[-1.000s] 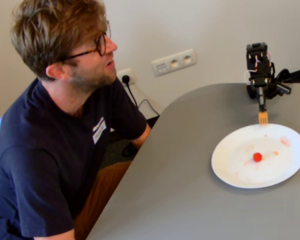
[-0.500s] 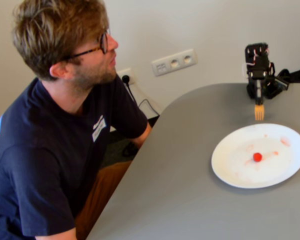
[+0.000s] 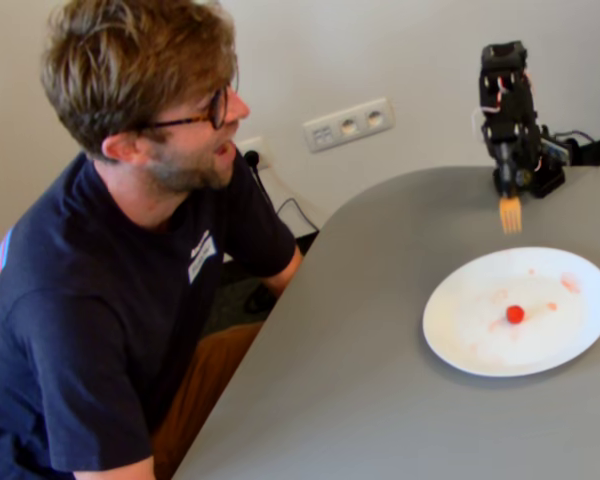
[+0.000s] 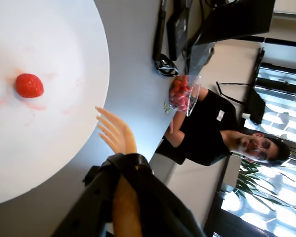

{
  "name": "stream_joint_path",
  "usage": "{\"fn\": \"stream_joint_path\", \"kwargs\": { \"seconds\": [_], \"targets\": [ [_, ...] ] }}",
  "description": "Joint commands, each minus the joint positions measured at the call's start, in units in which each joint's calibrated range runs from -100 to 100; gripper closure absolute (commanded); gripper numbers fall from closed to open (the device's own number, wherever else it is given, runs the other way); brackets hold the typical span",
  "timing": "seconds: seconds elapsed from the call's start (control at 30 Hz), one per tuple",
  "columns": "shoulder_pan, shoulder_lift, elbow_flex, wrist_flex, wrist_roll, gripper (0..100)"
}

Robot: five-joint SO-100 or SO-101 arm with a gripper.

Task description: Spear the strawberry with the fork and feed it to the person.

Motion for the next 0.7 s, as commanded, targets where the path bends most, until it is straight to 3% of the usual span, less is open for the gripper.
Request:
{"fn": "stream_joint_path", "kwargs": {
  "seconds": [0.0,0.23,0.67],
  "targets": [
    [-0.2,5.0,-2.6,-6.6,-0.6,99],
    [0.3,19.2,-3.2,-14.2,-2.0,99],
    [2.9,20.6,-2.7,-20.2,-4.0,99]
  ]
}}
